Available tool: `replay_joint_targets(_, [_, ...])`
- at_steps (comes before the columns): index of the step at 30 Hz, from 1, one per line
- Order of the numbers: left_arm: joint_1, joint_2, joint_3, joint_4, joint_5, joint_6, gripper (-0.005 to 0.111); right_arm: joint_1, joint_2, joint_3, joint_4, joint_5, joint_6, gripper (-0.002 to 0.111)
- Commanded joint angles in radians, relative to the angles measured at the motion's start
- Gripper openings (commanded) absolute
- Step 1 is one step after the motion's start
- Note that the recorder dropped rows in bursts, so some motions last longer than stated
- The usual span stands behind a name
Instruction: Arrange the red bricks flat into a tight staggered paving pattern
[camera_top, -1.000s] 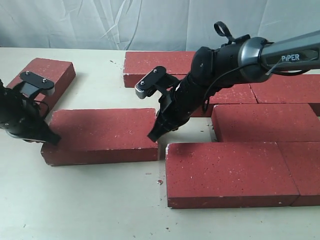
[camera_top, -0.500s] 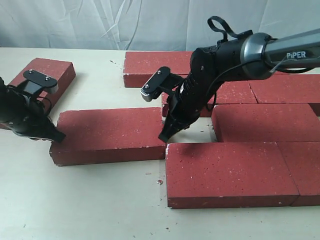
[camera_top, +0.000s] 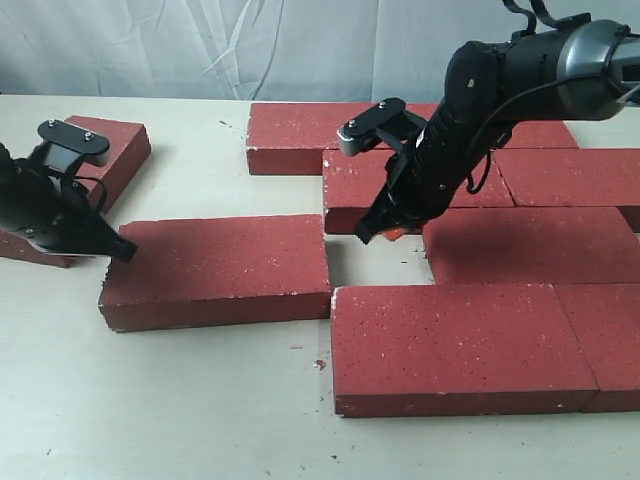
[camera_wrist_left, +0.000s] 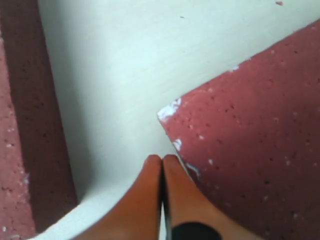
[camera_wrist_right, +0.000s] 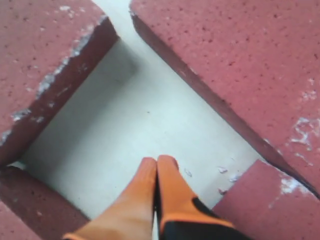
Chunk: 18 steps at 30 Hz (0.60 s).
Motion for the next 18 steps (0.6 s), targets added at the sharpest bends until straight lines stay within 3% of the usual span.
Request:
replay_joint_targets(1, [-0.001,0.003,-0.015,0.014,0.038,-0.009,0.0,0.003,0.017,-0.005,0.073,-0.003,-0.068,0.0])
replay_joint_targets(18, [-0.017,0.004,-0.015,-0.102,0.056,0.067,0.0,0.003,0.049,-0.005,0.143,-0.044,-0.09,0.0])
